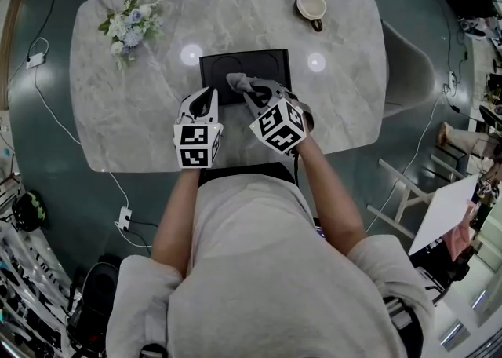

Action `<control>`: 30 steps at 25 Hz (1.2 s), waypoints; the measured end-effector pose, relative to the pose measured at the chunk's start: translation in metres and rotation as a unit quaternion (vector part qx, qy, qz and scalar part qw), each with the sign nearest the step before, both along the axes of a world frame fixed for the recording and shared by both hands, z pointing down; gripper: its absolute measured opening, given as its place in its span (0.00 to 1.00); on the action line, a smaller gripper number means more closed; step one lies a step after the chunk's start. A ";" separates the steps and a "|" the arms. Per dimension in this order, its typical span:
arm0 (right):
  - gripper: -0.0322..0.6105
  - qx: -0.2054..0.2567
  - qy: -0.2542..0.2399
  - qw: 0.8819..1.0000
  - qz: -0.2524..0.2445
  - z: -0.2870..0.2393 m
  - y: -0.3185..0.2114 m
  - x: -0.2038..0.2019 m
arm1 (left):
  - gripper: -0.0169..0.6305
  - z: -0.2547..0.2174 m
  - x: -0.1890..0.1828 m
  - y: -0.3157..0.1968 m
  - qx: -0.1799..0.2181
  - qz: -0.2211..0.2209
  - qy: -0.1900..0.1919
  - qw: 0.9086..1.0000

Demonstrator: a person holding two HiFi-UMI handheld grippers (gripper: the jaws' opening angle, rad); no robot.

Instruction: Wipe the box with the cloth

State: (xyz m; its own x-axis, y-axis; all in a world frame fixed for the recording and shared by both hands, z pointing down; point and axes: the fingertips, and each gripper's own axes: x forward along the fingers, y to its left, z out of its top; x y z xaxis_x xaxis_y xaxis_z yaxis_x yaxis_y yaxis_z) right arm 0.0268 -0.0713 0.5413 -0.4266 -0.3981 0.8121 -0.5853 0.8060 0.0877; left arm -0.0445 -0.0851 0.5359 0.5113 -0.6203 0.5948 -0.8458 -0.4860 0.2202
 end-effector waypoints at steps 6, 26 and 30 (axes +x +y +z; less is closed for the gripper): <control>0.13 0.027 0.044 0.998 0.025 -0.008 -0.054 0.047 | 0.06 -0.008 0.016 -0.013 0.005 0.018 0.006 1.000; 0.13 -0.053 0.072 0.996 -0.003 0.042 -0.075 0.052 | 0.06 0.007 0.022 -0.033 -0.017 0.041 -0.012 0.999; 0.13 -0.071 0.061 0.996 -0.011 0.042 -0.056 0.046 | 0.06 0.008 0.027 -0.031 -0.017 0.044 -0.010 0.999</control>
